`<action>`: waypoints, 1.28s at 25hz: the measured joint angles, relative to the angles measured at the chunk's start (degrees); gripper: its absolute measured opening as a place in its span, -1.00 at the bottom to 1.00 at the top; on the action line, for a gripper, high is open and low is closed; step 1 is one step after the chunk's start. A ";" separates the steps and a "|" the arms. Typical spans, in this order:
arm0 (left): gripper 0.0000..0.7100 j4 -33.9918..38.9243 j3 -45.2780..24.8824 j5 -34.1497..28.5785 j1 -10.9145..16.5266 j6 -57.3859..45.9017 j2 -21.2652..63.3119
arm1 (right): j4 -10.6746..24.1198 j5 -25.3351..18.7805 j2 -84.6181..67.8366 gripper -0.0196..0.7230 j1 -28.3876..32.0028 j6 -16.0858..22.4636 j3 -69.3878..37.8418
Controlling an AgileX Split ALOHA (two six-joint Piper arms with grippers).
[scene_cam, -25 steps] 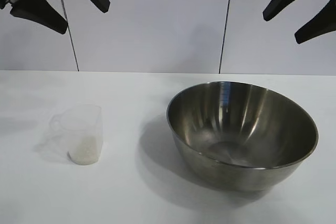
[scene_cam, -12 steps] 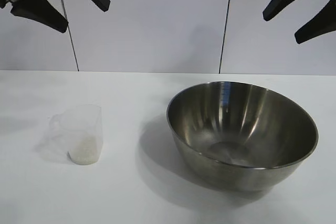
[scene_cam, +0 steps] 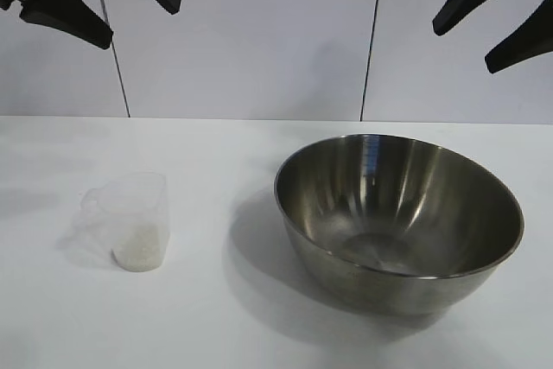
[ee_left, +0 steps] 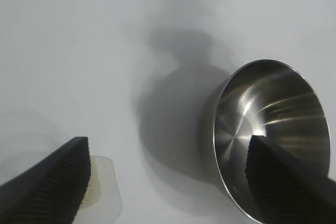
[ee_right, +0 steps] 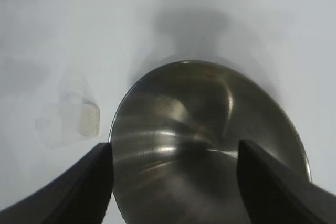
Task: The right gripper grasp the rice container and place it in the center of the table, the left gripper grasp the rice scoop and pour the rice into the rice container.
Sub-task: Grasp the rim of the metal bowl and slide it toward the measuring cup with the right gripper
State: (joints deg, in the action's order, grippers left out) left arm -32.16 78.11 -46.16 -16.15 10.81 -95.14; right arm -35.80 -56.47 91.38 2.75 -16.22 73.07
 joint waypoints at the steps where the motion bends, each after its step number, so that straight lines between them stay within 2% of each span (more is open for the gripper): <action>1: 0.66 0.00 0.00 -0.16 0.00 0.00 0.00 | 0.00 -0.94 0.00 0.30 0.00 -0.06 0.00; 4: 0.66 0.00 0.00 -0.41 0.00 0.00 0.00 | 1.18 -6.06 0.00 0.30 0.00 -0.83 0.00; 7: 0.66 0.00 0.00 -0.53 0.00 0.00 0.00 | 5.02 -11.78 0.00 0.30 0.00 -0.99 0.00; 11: 0.66 0.00 0.00 -0.53 0.00 0.00 0.00 | 13.08 -12.93 0.00 0.30 0.00 2.36 0.00; 13: 0.66 0.00 0.00 -0.53 0.00 0.00 0.00 | 15.55 -12.93 0.00 0.30 0.00 3.54 -0.38; 16: 0.66 0.00 0.00 -0.53 0.00 0.00 0.00 | 16.61 -11.04 0.00 0.30 0.00 4.19 -3.43; 23: 0.66 0.00 0.00 -0.53 0.00 0.00 0.00 | 18.17 1.23 0.00 0.30 0.00 4.19 -12.65; 26: 0.66 0.00 0.00 -0.53 0.00 0.00 0.00 | 18.26 4.23 0.46 0.30 0.00 4.19 -14.05; 32: 0.66 0.00 0.00 -0.53 0.00 0.00 0.00 | 15.61 8.71 6.37 0.30 0.00 4.19 -14.16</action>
State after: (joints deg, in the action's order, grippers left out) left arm -32.16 78.11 -46.69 -16.15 10.81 -95.14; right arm -20.19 -47.76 97.75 2.75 -12.03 58.91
